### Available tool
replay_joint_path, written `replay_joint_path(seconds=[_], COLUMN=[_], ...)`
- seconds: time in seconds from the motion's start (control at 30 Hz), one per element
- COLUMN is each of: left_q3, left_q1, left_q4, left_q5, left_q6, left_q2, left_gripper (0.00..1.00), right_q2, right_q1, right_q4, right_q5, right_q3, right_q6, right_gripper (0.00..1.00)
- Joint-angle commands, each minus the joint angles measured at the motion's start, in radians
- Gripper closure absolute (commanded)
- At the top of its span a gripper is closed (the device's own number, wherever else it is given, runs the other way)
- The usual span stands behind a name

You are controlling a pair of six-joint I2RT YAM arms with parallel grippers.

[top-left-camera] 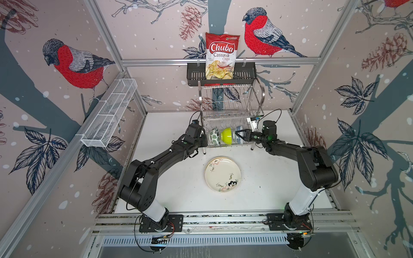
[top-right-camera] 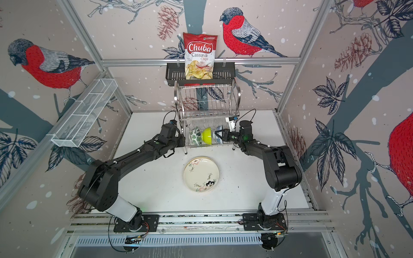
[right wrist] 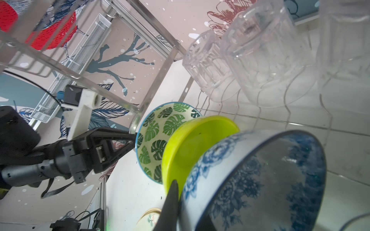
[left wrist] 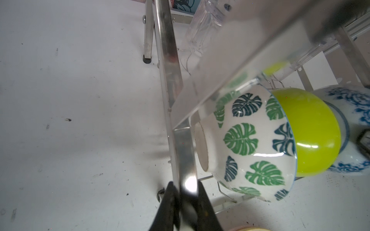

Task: Unload the mixed dishes from the dish rack
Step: 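Close the right gripper on the blue-and-white floral bowl rim in the rack, then pull the blue floral bowl out and lower it toward the plate stack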

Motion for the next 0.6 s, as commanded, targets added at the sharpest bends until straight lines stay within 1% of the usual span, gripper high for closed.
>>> replay_joint_path(seconds=[0.0, 0.43, 0.47, 0.57], left_q3=[0.008, 0.021, 0.016, -0.003], left_q1=[0.004, 0.011, 0.01, 0.01], left_q4=[-0.053, -0.077, -0.079, -0.073], left_q5=[-0.041, -0.066, -0.067, -0.066], left_q6=[-0.042, -0.045, -0.046, -0.053], left_q2=[0.005, -0.006, -0.013, -0.041], left_gripper=[0.94, 0.95, 0.94, 0.84], right_q2=[-0.063, -0.27, -0.291, -0.359], right_q1=[-0.011, 0.013, 0.018, 0.044], right_q4=[0.032, -0.017, -0.023, -0.07], right_q5=[0.055, 0.086, 0.092, 0.119], right_q3=[-0.019, -0.132, -0.142, -0.167], right_q6=[0.053, 0.051, 0.05, 0.036], right_gripper=[0.91, 0.9, 0.91, 0.91])
